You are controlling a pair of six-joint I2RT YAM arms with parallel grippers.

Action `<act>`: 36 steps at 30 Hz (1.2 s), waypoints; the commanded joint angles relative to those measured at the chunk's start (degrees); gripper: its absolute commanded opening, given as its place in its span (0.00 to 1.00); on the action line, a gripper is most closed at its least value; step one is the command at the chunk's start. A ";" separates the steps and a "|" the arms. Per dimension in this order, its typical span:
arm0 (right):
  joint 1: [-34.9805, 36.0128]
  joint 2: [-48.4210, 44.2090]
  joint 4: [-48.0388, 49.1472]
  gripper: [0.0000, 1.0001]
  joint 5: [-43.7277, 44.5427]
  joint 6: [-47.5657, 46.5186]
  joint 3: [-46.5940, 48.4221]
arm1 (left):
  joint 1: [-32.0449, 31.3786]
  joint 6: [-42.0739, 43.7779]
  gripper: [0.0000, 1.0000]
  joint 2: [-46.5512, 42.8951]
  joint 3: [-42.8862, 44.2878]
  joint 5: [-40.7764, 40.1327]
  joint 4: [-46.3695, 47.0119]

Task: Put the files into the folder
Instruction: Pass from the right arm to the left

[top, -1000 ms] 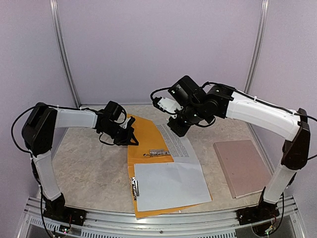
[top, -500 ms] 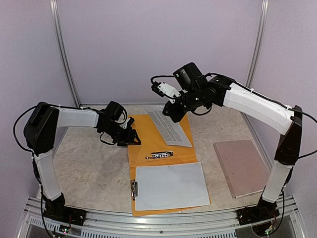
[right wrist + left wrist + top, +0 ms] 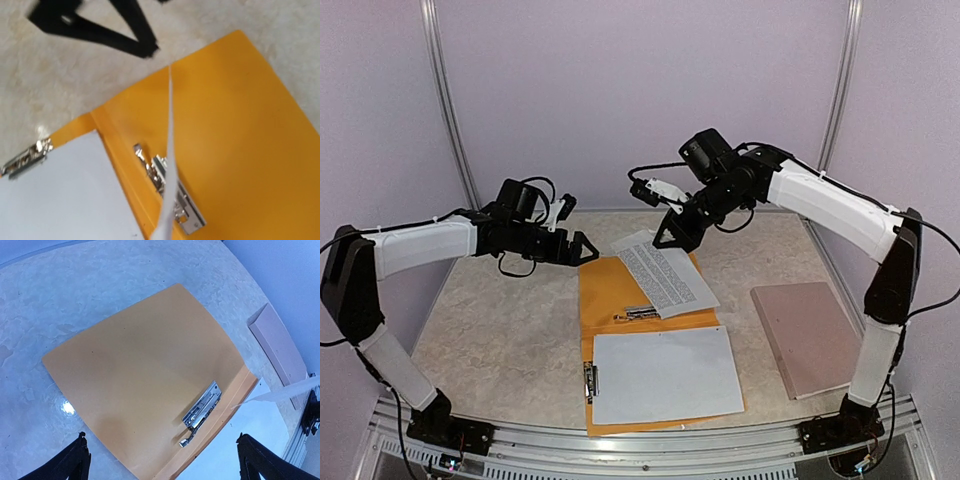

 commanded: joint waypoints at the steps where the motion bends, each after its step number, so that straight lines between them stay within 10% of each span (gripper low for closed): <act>1: -1.11 2.27 -5.18 0.00 -5.37 -4.51 2.04 | -0.66 9.17 0.98 -5.37 -5.82 7.79 5.96; 24: -1.31 2.35 -5.81 0.00 -14.15 -7.95 0.17 | -6.64 27.54 0.63 1.95 4.01 25.56 1.77; 33: -1.68 2.34 -4.32 0.01 -11.74 -5.86 -0.26 | -6.66 24.90 0.01 5.33 6.48 28.90 1.26; 36: -2.58 2.08 -2.96 0.23 -10.36 -3.63 -0.43 | -5.57 21.28 0.00 5.28 6.20 28.83 2.83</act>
